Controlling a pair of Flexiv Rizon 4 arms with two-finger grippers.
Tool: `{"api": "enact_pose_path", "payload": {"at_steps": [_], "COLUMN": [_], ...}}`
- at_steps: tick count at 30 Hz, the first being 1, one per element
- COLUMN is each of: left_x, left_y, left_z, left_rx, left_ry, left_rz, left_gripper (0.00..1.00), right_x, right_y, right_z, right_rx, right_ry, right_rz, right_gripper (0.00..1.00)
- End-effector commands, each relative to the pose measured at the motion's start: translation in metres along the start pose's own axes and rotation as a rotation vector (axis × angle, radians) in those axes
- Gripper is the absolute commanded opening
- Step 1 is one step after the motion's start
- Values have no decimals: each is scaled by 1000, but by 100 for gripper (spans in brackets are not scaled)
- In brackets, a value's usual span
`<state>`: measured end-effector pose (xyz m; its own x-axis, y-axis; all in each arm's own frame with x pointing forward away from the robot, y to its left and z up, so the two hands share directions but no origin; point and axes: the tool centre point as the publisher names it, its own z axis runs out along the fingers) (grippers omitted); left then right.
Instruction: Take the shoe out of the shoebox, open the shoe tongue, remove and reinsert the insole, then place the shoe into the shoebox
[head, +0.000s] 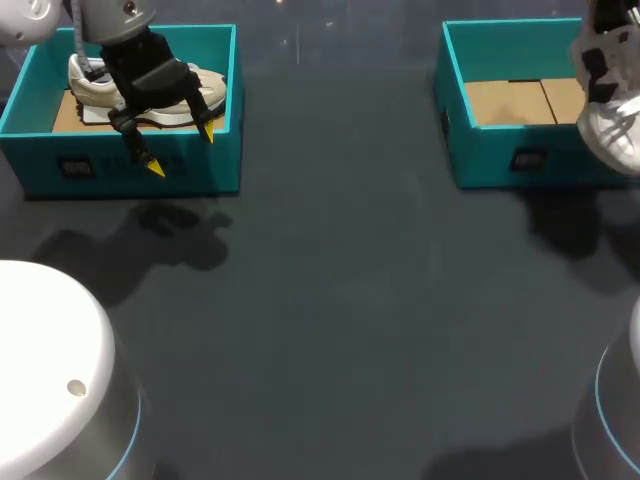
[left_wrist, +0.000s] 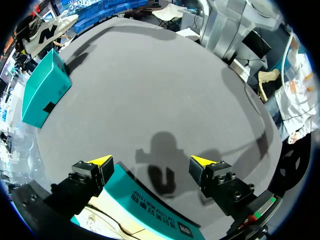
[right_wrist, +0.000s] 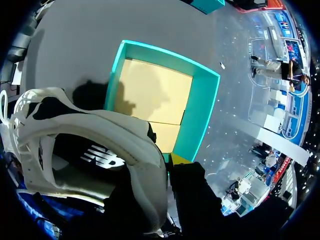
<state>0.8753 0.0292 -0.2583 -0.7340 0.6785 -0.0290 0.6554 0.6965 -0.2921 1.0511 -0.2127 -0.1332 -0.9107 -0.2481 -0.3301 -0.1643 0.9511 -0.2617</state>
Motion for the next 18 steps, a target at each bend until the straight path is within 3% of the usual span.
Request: {"api": "enact_pose_path", "payload": {"at_steps": [1, 5, 18], "left_x": [1, 1, 1], "left_y": [0, 0, 0], "left_z": [0, 0, 0], "left_rx": [-2, -2, -2], "left_ry": [0, 0, 0], "left_rz": [0, 0, 0], "left_gripper": [100, 100, 100], "right_x": [-14, -21, -21], "right_y": [-12, -25, -25], "right_z": [7, 12, 12], "right_rx": [-17, -40, -40], "right_ry": [29, 24, 24], "right_rz": [12, 19, 19], "right_gripper": [0, 0, 0]}}
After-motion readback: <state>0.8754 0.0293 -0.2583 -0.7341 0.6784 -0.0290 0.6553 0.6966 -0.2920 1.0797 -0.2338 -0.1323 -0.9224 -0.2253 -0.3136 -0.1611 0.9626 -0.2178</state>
